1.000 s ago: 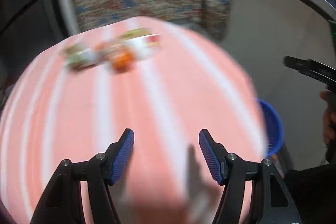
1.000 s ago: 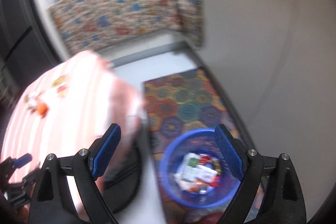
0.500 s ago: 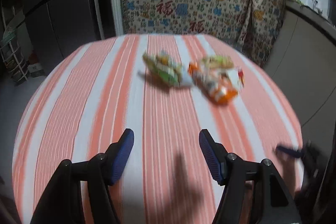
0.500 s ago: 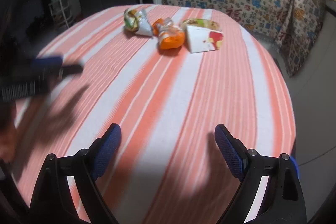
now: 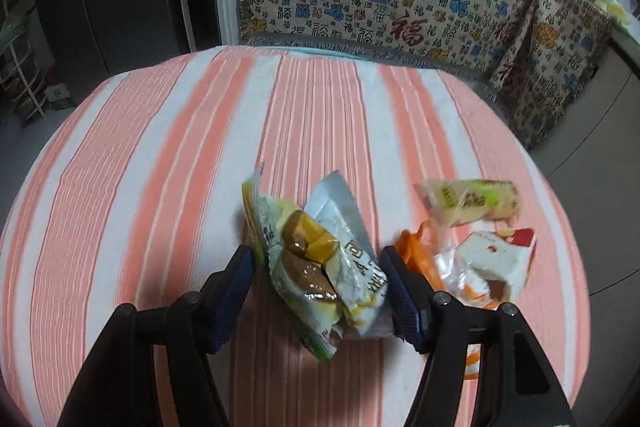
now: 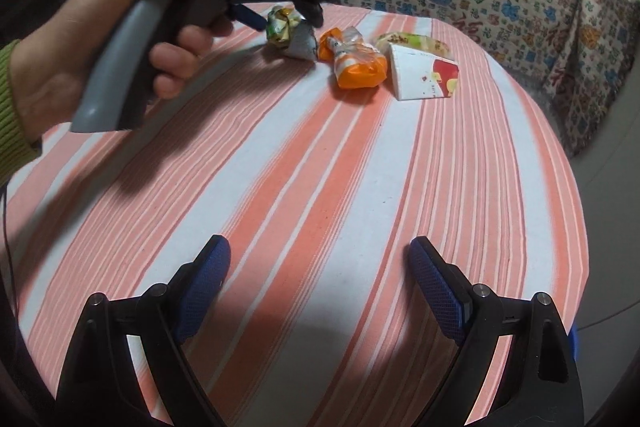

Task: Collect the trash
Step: 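Grasp the silver-and-yellow snack bag with the left tool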

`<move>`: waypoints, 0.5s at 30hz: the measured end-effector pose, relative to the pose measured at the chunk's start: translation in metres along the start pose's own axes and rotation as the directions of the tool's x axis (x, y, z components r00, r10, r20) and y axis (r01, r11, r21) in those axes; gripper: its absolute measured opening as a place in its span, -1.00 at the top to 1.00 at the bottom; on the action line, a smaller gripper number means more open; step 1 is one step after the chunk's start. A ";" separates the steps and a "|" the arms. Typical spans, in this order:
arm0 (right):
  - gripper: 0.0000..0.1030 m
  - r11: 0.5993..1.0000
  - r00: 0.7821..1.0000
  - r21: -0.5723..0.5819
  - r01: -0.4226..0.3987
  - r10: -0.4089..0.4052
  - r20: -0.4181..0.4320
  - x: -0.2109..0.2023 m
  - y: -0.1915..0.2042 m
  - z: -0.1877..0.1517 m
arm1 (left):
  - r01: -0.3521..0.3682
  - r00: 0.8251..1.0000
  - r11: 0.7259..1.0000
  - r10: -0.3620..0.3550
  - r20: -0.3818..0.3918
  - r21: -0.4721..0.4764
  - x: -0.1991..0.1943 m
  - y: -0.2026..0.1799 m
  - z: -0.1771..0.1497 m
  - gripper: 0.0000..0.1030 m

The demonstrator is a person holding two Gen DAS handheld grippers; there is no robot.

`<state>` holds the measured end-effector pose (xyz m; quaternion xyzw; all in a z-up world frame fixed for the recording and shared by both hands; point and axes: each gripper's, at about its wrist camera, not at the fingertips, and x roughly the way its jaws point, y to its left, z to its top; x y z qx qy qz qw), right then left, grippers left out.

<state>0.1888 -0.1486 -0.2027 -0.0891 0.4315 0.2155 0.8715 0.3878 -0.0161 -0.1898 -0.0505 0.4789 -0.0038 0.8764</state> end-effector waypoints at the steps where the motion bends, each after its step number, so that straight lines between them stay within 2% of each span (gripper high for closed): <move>1: -0.79 1.000 1.000 0.001 -0.001 0.001 -0.001 0.000 0.000 0.001 | 0.014 1.000 1.000 -0.014 0.022 0.002 -0.003 0.001 -0.003 -0.08; 3: -0.80 1.000 1.000 0.002 -0.002 0.002 -0.001 0.000 -0.001 0.000 | 0.043 0.998 0.999 -0.044 0.051 0.011 -0.011 0.006 -0.007 0.11; 5: -0.80 1.000 1.000 0.004 -0.005 0.005 -0.001 0.000 -0.002 0.001 | 0.055 0.997 0.997 -0.058 0.053 0.061 -0.022 0.009 -0.014 0.19; 9: -0.81 1.000 1.000 0.003 -0.004 0.004 -0.001 0.001 -0.002 0.001 | 0.073 0.996 0.976 -0.081 0.033 0.207 -0.055 0.022 -0.040 0.19; 12: -0.82 1.000 1.000 0.001 -0.002 0.002 -0.003 0.002 -0.002 0.002 | 0.113 0.994 0.945 -0.110 -0.026 0.307 -0.079 0.039 -0.069 0.19; 15: -0.84 1.000 1.000 0.000 0.001 -0.001 -0.005 0.002 -0.002 0.002 | 0.146 0.989 0.928 -0.133 -0.060 0.342 -0.095 0.046 -0.100 0.13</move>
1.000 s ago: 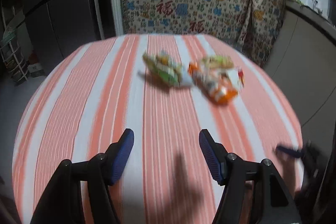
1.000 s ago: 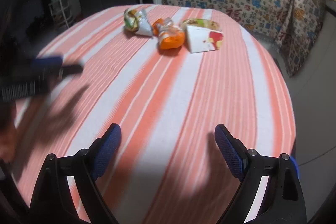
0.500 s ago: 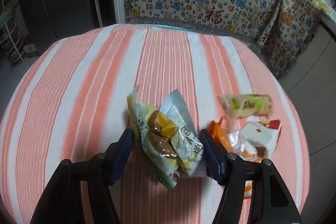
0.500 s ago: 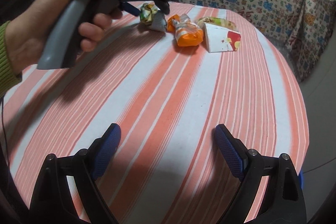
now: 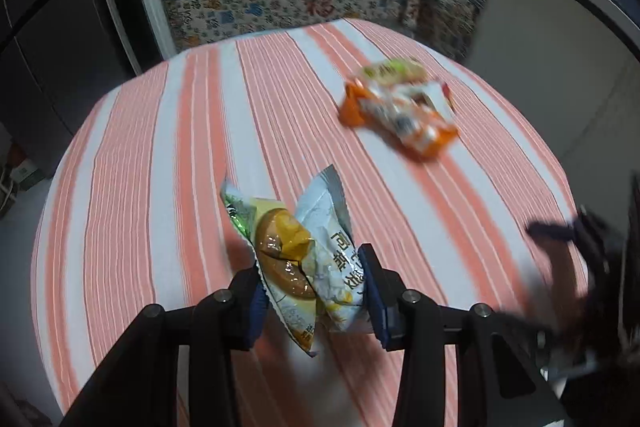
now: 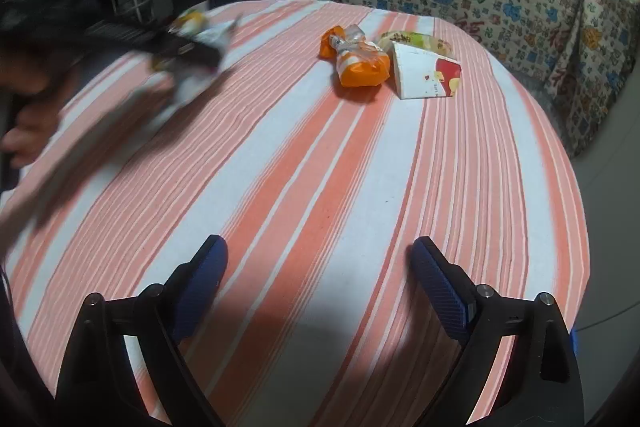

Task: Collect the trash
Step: 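Grasp the silver-and-yellow snack bag with the left tool, then hold the snack bag with the left tool while the right tool grasps the red-and-white paper cup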

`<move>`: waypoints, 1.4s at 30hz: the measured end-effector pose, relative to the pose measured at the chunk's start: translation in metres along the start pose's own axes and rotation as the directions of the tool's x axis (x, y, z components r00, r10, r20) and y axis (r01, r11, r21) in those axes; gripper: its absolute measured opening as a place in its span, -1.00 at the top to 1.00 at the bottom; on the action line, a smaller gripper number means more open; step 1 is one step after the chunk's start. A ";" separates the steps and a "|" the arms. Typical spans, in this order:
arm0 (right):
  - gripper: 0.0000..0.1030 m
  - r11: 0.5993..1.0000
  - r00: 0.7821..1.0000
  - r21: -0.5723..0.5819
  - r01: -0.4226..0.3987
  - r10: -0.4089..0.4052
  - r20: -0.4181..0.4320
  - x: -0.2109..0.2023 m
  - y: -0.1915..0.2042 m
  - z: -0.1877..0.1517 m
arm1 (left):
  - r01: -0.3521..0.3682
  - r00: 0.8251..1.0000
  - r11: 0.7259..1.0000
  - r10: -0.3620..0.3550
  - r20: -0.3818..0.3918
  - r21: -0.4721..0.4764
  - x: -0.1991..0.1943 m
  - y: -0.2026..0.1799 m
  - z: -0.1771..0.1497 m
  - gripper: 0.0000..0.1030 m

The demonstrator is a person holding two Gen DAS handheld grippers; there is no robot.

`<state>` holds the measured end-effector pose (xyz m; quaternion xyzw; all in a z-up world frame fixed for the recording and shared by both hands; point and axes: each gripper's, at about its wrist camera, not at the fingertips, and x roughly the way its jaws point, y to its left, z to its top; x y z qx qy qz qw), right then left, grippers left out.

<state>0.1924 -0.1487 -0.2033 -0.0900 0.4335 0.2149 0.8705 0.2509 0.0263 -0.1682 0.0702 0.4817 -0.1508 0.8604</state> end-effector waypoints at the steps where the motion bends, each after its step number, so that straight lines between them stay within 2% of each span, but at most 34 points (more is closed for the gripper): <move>1: -0.84 1.000 1.000 -0.001 0.003 -0.003 -0.001 0.000 0.000 0.000 | 0.005 1.000 1.000 -0.005 0.002 -0.007 -0.002 -0.001 -0.008 0.13; 2: -0.85 1.000 1.000 0.000 0.004 -0.004 -0.001 0.000 0.000 0.000 | 0.005 1.000 1.000 -0.005 0.007 -0.020 -0.003 -0.002 -0.015 0.05; 5: -0.86 1.000 1.000 0.003 0.007 -0.007 -0.002 0.000 0.001 -0.002 | -0.025 0.998 0.998 0.028 0.048 -0.059 0.001 -0.004 -0.027 -0.37; 9: -0.87 1.000 1.000 0.009 0.011 -0.011 -0.001 -0.001 0.001 -0.003 | -0.089 0.994 0.992 0.093 0.050 -0.088 0.019 -0.006 -0.028 -0.39; 12: -0.88 1.000 1.000 0.014 0.012 -0.012 -0.003 -0.002 0.001 -0.004 | -0.116 0.989 0.987 0.124 0.075 -0.110 0.025 -0.006 -0.029 -0.53; 25: -0.90 0.999 1.000 0.051 -0.009 0.009 0.001 -0.004 -0.006 -0.003 | -0.115 0.988 0.985 0.127 0.092 -0.128 0.027 -0.006 -0.031 -0.62; 28: -0.90 0.996 1.000 0.090 -0.007 0.006 0.018 -0.004 -0.021 0.005 | -0.116 0.987 0.985 0.128 0.092 -0.129 0.027 -0.005 -0.031 -0.63; 30: -0.89 0.987 0.999 0.160 0.015 -0.021 0.035 -0.003 -0.043 0.017 | -0.117 0.987 0.985 0.130 0.092 -0.128 0.028 -0.005 -0.031 -0.63; 32: -0.89 0.955 0.998 0.293 0.038 -0.054 0.046 0.000 -0.074 0.034 | -0.117 0.987 0.985 0.129 0.092 -0.128 0.028 -0.005 -0.031 -0.63; 35: -0.87 0.856 0.997 0.513 0.066 -0.081 0.007 0.016 -0.116 0.064 | -0.116 0.987 0.985 0.128 0.092 -0.128 0.027 -0.005 -0.031 -0.64; 37: -0.87 0.780 0.999 0.624 0.045 -0.051 -0.008 0.032 -0.129 0.089 | -0.116 0.987 0.985 0.128 0.092 -0.127 0.027 -0.005 -0.031 -0.64; 40: -0.87 0.674 0.996 0.735 0.078 -0.076 -0.036 0.057 -0.132 0.117 | -0.116 0.988 0.985 0.128 0.092 -0.128 0.027 -0.005 -0.031 -0.64; 41: -0.88 0.653 0.995 0.751 0.098 -0.089 -0.053 0.065 -0.131 0.123 | -0.116 0.988 0.985 0.128 0.092 -0.128 0.027 -0.005 -0.031 -0.64; 42: -0.92 0.648 0.988 0.746 0.153 -0.125 -0.094 0.077 -0.127 0.132 | -0.115 0.988 0.985 0.128 0.092 -0.128 0.028 -0.005 -0.031 -0.64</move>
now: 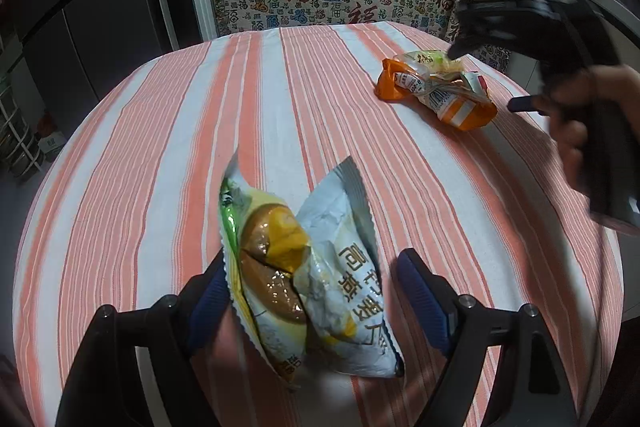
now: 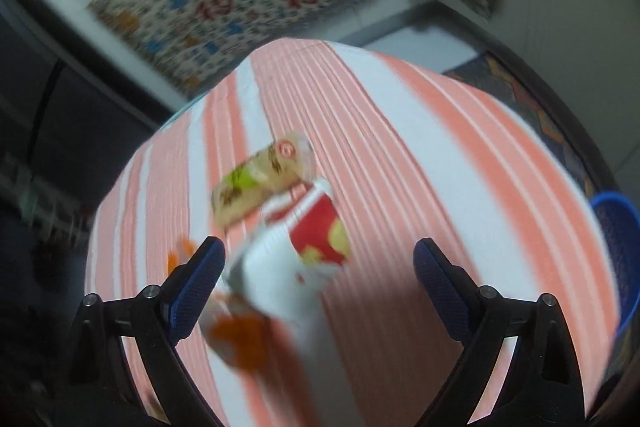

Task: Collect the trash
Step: 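Hold the snack bag with the left tool while the right tool grasps the red-and-white paper cup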

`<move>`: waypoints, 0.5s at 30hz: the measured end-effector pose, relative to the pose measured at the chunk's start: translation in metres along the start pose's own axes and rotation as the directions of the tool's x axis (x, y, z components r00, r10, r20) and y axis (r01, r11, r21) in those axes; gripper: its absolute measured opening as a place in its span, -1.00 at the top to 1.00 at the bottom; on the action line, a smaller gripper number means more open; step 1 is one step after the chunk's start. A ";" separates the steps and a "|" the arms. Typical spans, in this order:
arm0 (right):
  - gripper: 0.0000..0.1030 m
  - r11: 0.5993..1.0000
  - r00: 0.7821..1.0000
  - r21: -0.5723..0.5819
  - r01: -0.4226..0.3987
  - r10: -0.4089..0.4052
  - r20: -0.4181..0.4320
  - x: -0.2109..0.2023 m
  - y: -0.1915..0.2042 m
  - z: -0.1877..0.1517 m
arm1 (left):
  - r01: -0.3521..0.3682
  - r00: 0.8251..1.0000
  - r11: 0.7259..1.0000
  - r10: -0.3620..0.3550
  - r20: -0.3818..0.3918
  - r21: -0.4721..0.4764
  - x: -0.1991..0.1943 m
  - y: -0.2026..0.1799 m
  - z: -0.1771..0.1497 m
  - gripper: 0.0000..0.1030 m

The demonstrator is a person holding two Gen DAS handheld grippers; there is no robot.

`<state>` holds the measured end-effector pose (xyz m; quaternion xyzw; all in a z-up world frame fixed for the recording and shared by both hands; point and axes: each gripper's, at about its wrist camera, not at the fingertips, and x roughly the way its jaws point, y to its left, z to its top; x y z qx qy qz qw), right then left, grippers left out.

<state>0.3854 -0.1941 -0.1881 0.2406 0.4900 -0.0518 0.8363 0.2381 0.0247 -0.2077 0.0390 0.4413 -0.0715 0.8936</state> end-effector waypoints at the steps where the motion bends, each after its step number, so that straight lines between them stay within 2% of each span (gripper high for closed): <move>1: -0.93 0.997 0.998 -0.033 0.063 -0.063 0.008 0.007 0.009 0.000 | 0.000 1.000 1.000 0.000 0.000 0.000 -0.001 0.000 -0.001 -0.64; 3: -0.90 0.970 0.983 -0.159 0.182 -0.180 0.023 0.017 0.028 -0.008 | 0.000 1.000 1.000 0.000 0.000 0.000 0.000 0.000 0.000 -0.64; 5: -0.74 0.946 0.979 -0.252 0.204 -0.195 0.062 0.014 0.032 -0.018 | 0.000 1.000 1.000 0.000 0.000 0.000 0.000 0.000 0.000 -0.64; 6: -0.57 0.936 0.979 -0.289 0.201 -0.188 0.073 0.011 0.032 -0.022 | 0.000 1.000 1.000 0.000 0.000 -0.001 0.000 0.000 0.000 -0.64; 7: -0.40 0.926 0.983 -0.331 0.181 -0.165 0.076 0.003 0.029 -0.027 | 0.000 1.000 1.000 0.000 0.000 -0.001 0.000 0.000 0.000 -0.64; 8: -0.39 0.923 0.987 -0.350 0.161 -0.146 0.071 -0.001 0.024 -0.029 | 0.000 1.000 1.000 0.000 0.000 -0.001 0.000 0.000 -0.001 -0.64; 9: -0.27 0.919 0.991 -0.372 0.132 -0.117 0.061 -0.008 0.018 -0.033 | 0.000 1.000 1.000 0.000 0.000 0.000 0.000 0.000 0.000 -0.64; 11: -0.11 0.900 0.999 -0.436 0.022 -0.006 0.038 -0.023 0.004 -0.043 | 0.000 1.000 1.000 0.000 0.000 0.000 -0.001 0.000 0.000 -0.64; 15: -0.09 0.817 0.993 -0.567 -0.106 0.119 -0.015 -0.048 -0.022 -0.080 | 0.000 1.000 1.000 0.000 0.000 0.000 0.000 0.000 0.000 -0.64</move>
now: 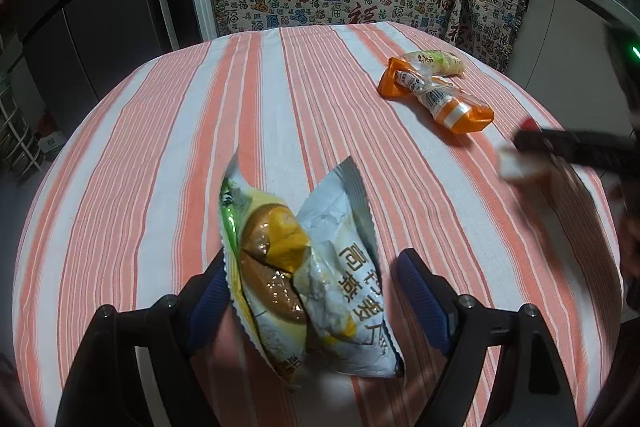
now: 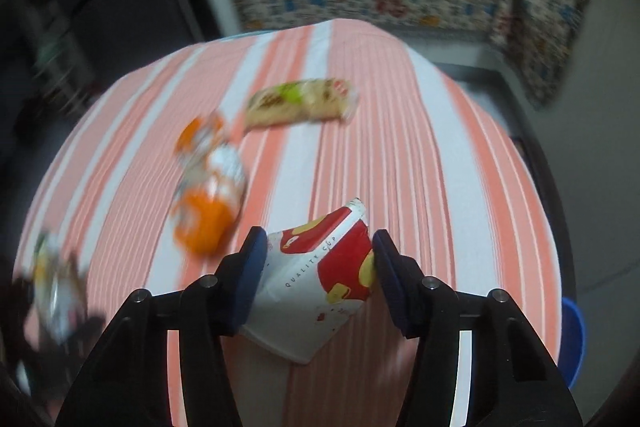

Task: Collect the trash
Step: 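Hold the snack bag with the left tool while the right tool grasps the red-and-white paper cup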

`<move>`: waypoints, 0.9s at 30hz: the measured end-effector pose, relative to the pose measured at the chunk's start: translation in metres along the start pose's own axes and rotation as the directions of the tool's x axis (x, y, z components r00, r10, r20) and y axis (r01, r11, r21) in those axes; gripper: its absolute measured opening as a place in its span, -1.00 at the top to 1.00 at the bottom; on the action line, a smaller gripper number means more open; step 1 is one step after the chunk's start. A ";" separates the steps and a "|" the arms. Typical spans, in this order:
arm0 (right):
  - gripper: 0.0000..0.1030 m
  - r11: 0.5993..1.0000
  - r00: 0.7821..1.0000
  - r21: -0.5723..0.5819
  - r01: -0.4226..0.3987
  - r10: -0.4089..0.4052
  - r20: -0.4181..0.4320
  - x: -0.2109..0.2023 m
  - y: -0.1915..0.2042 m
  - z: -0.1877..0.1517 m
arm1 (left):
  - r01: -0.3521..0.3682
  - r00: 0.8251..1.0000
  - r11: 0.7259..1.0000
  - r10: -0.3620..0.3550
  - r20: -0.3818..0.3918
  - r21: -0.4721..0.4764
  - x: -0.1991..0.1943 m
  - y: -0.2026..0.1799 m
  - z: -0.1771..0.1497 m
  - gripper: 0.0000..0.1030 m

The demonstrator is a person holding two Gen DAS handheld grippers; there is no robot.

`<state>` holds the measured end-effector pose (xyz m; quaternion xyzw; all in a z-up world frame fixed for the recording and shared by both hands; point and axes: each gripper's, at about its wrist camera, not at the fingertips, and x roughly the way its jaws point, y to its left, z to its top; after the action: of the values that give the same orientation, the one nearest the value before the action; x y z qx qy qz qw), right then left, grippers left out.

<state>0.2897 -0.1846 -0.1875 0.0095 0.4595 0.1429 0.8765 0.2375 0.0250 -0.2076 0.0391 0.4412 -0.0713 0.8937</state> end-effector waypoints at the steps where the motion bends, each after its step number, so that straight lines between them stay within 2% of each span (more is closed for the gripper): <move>1: -0.09 1.000 1.000 -0.015 -0.025 0.025 0.006 -0.006 0.001 -0.010 | 0.000 1.000 1.000 0.000 0.000 0.000 0.000 0.000 0.000 -0.64; 3: -0.10 0.996 0.996 -0.027 -0.090 0.091 0.018 -0.017 0.004 -0.031 | 0.000 1.000 1.000 0.000 0.000 0.000 0.000 0.000 0.000 -0.64; 5: -0.24 0.995 0.995 -0.024 -0.092 0.093 0.040 -0.025 0.008 -0.047 | 0.000 1.000 1.000 0.000 0.000 0.000 0.000 0.000 0.000 -0.64; 6: -0.51 0.997 0.995 -0.011 -0.082 0.082 0.054 -0.027 0.010 -0.053 | 0.000 1.000 1.000 0.000 0.000 0.000 0.000 0.000 0.000 -0.64; 7: -0.68 0.997 0.995 0.012 -0.076 0.075 0.068 -0.029 0.012 -0.057 | 0.000 1.000 1.000 0.000 0.000 0.000 0.000 0.000 0.000 -0.64; 10: -0.68 0.998 0.999 0.053 -0.018 0.017 0.028 -0.026 0.021 -0.055 | 0.000 1.000 1.000 0.000 0.000 0.000 0.001 0.000 0.000 -0.64; 14: -0.81 0.995 0.998 0.077 0.065 -0.065 -0.010 -0.022 0.027 -0.052 | 0.000 1.000 1.000 0.000 0.000 0.000 0.001 0.000 0.000 -0.64; 15: -0.76 0.993 0.996 0.074 0.088 -0.088 -0.011 -0.023 0.027 -0.054 | 0.000 1.000 1.000 0.000 0.000 0.000 0.000 0.000 0.000 -0.64; 16: -0.59 0.993 0.995 0.067 0.102 -0.102 -0.001 -0.026 0.027 -0.057 | 0.001 1.000 1.000 -0.001 0.000 0.000 0.000 0.000 0.000 -0.64; 18: -0.40 0.994 0.995 0.029 0.102 -0.102 -0.005 -0.033 0.025 -0.062 | 0.000 1.000 1.000 0.000 0.000 0.000 0.000 0.000 0.000 -0.64; 20: -0.35 0.996 0.997 -0.049 0.077 -0.078 -0.023 -0.038 0.024 -0.066 | 0.000 1.000 1.000 0.000 0.000 0.000 0.000 0.000 0.000 -0.64; 22: -0.36 0.989 0.998 -0.138 0.045 -0.051 -0.042 -0.043 0.021 -0.070 | 0.001 1.000 1.000 -0.001 0.000 0.000 0.000 0.000 0.000 -0.64; 24: -0.40 0.986 0.998 -0.161 0.044 -0.051 -0.038 -0.049 0.015 -0.073 | 0.001 1.000 1.000 -0.001 0.000 0.001 0.000 0.000 0.000 -0.64; 27: -0.70 0.994 0.999 -0.108 0.028 -0.030 -0.018 -0.058 0.004 -0.072 | 0.000 1.000 1.000 0.000 0.000 0.001 0.000 0.000 0.000 -0.64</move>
<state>0.1997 -0.2038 -0.1820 -0.0458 0.4599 0.1546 0.8732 0.2376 0.0253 -0.2077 0.0394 0.4413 -0.0716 0.8937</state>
